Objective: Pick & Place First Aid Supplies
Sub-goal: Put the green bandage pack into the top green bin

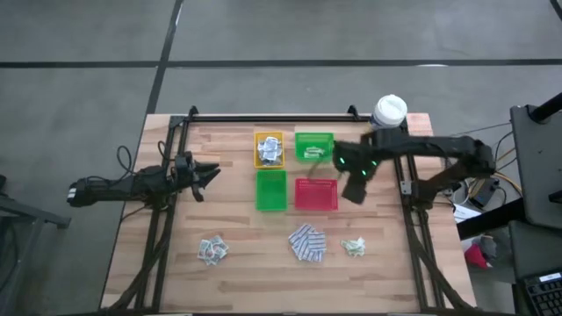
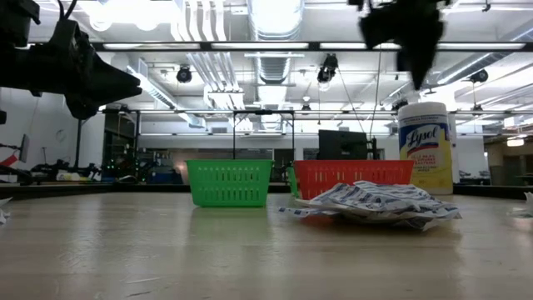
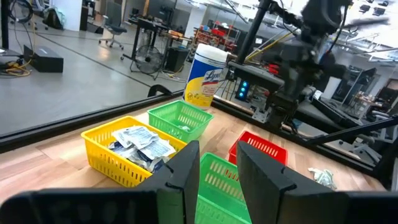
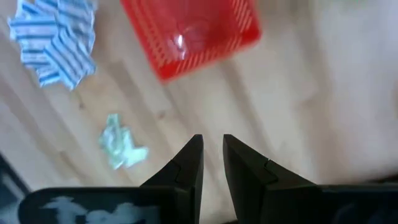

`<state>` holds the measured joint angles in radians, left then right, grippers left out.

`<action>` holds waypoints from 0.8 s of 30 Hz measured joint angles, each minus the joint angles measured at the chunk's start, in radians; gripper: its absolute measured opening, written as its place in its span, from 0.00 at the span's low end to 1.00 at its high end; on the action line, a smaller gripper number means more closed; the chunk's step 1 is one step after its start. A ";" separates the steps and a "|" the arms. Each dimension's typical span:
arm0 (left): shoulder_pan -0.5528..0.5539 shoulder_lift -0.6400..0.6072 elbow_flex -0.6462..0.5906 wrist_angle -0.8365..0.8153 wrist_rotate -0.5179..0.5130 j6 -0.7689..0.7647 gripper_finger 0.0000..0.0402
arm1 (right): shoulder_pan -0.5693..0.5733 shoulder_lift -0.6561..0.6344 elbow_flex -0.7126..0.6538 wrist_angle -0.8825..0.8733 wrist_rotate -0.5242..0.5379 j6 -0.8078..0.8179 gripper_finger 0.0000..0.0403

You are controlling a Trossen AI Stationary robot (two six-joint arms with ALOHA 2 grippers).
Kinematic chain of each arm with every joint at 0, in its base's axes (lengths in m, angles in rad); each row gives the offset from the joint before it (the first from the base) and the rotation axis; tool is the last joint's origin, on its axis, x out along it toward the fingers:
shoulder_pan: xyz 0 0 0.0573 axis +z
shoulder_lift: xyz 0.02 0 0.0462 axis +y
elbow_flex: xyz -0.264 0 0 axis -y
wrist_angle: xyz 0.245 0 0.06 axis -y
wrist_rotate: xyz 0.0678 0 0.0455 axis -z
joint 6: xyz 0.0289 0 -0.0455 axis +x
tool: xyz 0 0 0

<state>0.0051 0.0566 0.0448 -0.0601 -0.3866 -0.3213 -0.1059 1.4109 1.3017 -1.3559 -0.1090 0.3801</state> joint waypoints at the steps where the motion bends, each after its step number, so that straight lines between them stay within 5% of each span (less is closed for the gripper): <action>1: 0.000 0.000 0.000 0.000 0.000 0.000 0.27 | 0.026 -0.023 -0.030 0.004 -0.006 0.054 0.15; 11: 0.000 0.000 0.000 0.000 0.000 0.011 0.27 | 0.254 -0.152 -0.301 0.178 -0.049 0.514 0.15; 24: 0.000 0.000 0.000 0.000 0.000 0.011 0.27 | 0.413 -0.127 -0.477 0.464 -0.135 0.744 0.15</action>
<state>0.0051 0.0566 0.0448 -0.0604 -0.3870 -0.3103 0.3071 1.2837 0.8244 -0.8919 -0.2443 1.1243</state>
